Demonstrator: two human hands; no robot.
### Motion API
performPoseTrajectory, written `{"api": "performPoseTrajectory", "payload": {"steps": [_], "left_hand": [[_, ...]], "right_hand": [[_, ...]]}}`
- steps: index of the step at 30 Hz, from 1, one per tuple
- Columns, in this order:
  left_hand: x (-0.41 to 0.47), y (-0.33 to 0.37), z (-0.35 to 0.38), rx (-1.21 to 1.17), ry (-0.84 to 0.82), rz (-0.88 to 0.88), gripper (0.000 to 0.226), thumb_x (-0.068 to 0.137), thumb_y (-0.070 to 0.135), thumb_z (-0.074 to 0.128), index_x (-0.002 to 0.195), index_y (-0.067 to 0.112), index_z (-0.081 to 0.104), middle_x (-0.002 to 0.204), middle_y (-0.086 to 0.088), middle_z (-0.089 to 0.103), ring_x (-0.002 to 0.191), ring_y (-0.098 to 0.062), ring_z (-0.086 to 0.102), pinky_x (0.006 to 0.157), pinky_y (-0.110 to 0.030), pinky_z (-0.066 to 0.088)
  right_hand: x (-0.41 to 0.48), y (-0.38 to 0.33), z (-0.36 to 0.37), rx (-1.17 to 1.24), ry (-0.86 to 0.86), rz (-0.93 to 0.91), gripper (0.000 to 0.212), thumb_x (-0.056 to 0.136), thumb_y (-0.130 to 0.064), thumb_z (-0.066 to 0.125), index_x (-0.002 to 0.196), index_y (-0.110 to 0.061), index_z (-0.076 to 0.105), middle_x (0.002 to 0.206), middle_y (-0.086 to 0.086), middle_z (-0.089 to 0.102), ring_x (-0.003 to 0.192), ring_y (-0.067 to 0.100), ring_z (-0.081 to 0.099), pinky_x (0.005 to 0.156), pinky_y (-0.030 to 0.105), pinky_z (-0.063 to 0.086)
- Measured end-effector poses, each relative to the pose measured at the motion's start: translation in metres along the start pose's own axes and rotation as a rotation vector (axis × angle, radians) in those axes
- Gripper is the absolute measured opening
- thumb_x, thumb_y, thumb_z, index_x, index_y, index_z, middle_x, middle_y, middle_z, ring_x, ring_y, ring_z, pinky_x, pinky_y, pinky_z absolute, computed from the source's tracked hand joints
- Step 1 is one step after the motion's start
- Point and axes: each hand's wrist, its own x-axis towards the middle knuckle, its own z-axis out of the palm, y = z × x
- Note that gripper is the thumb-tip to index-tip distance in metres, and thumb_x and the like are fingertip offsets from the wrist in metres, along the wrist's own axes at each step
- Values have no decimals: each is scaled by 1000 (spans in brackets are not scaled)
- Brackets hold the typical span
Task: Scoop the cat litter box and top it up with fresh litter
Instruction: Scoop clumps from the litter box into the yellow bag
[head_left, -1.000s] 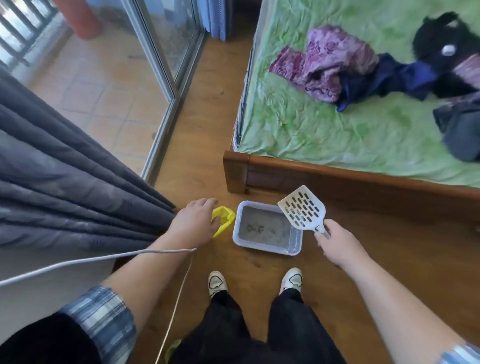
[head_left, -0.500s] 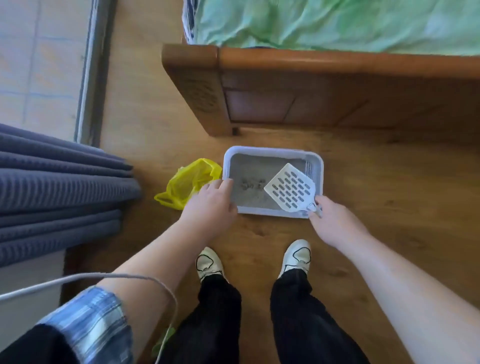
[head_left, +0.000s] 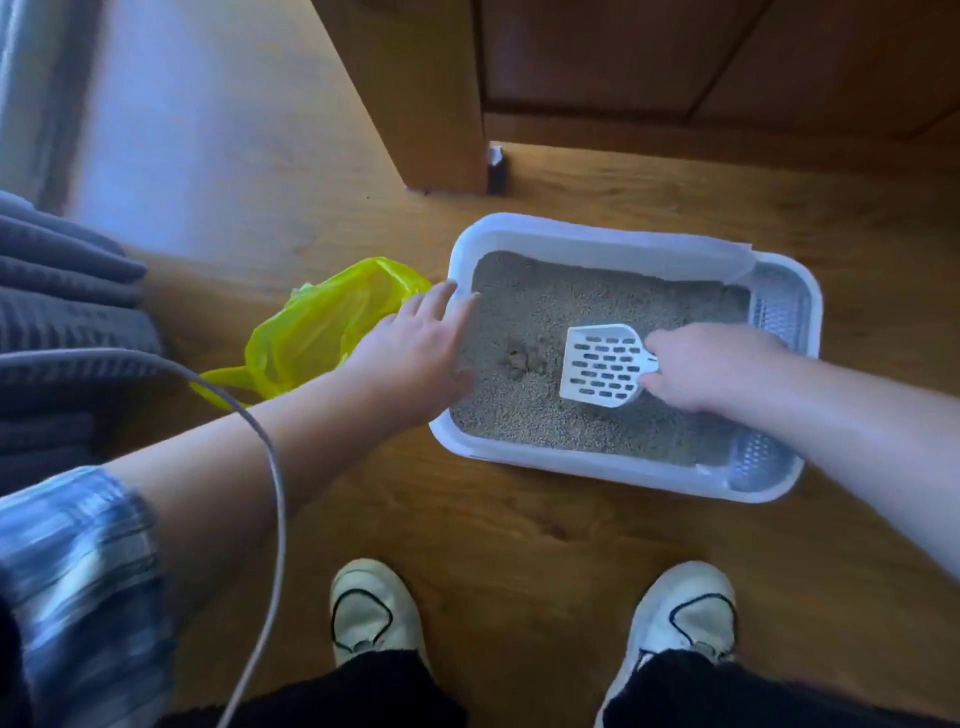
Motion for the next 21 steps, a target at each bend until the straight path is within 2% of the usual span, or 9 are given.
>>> {"api": "performPoseTrajectory", "payload": {"steps": [3, 6, 8, 10, 13, 15, 17, 21], "left_hand": [[9, -5, 17, -82, -19, 22, 95, 87, 44, 67, 156, 19, 7, 162, -16, 1, 143, -37, 29, 108, -46, 40], [9, -9, 25, -144, -43, 26, 110, 86, 50, 67, 156, 22, -12, 164, -8, -13, 142, -35, 35, 104, -41, 41], [8, -12, 23, -139, -50, 34, 115, 84, 57, 66, 154, 25, -19, 164, -1, -18, 142, -31, 36, 104, -39, 42], [6, -17, 19, -144, -67, 46, 121, 79, 63, 68, 153, 27, -21, 163, 5, -21, 142, -28, 37, 105, -38, 43], [0, -30, 14, -151, -121, 109, 131, 73, 65, 72, 153, 27, -24, 159, 13, -28, 146, -18, 29, 110, -31, 35], [-3, -39, 14, -94, -148, 143, 131, 73, 65, 72, 150, 30, -28, 154, 20, -32, 144, -16, 32, 107, -33, 39], [-1, -44, 16, -58, -152, 166, 131, 73, 66, 72, 149, 33, -29, 151, 24, -32, 143, -16, 35, 103, -34, 44], [3, -42, 15, -4, -148, 180, 133, 72, 66, 73, 152, 25, -25, 160, 15, -23, 144, -19, 33, 104, -32, 41]], "right_hand": [[21, -5, 6, -43, -22, -26, 23, 97, -51, 43, 99, -29, 47, 97, -5, 60, 89, 22, 60, 64, 32, 47], [35, -10, 12, -114, -33, -11, 28, 97, -48, 46, 100, -24, 58, 88, -6, 62, 80, 19, 62, 61, 31, 49], [41, -14, 7, -124, -34, 24, 24, 96, -44, 48, 97, -24, 61, 85, -6, 62, 76, 18, 61, 59, 31, 46], [43, -18, 0, -130, -35, 42, 17, 95, -35, 50, 93, -23, 61, 82, -5, 62, 73, 17, 60, 58, 30, 46], [37, -25, -6, -188, -62, 68, 14, 96, -29, 50, 94, -22, 61, 83, -6, 61, 76, 16, 59, 62, 31, 45], [34, -31, -7, -276, -91, 59, 15, 97, -29, 49, 96, -22, 62, 85, -7, 60, 81, 16, 60, 67, 32, 45], [39, -34, -9, -290, -78, 49, 13, 96, -26, 50, 94, -21, 62, 83, -7, 60, 77, 15, 59, 69, 32, 48], [46, -35, -13, -257, -34, 43, 11, 95, -30, 53, 93, -22, 59, 79, -7, 58, 67, 14, 53, 59, 29, 45]]}}
